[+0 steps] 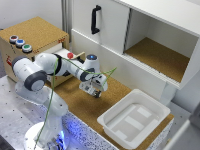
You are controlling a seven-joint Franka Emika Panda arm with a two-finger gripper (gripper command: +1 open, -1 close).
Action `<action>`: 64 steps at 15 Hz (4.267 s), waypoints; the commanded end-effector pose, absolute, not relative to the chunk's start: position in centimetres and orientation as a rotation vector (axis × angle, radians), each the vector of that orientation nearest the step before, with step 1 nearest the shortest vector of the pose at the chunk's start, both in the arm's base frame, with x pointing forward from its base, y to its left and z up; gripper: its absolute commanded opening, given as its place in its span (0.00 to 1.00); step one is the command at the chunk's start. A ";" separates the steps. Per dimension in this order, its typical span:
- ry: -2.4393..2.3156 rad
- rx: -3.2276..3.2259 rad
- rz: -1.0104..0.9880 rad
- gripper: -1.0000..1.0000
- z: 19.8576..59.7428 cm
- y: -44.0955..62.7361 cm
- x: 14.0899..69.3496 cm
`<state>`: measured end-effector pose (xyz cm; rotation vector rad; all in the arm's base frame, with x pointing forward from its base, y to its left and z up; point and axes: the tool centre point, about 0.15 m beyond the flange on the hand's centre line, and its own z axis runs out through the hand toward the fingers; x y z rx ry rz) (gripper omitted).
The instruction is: Place the grasped purple block inside the right cabinet
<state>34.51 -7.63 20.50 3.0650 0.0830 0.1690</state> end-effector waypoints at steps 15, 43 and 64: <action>-0.106 2.984 0.308 0.00 27.9 -9.4 34.4; -0.355 2.879 0.756 0.00 50.1 -30.5 60.1; -0.190 2.914 1.049 1.00 50.7 -28.8 58.7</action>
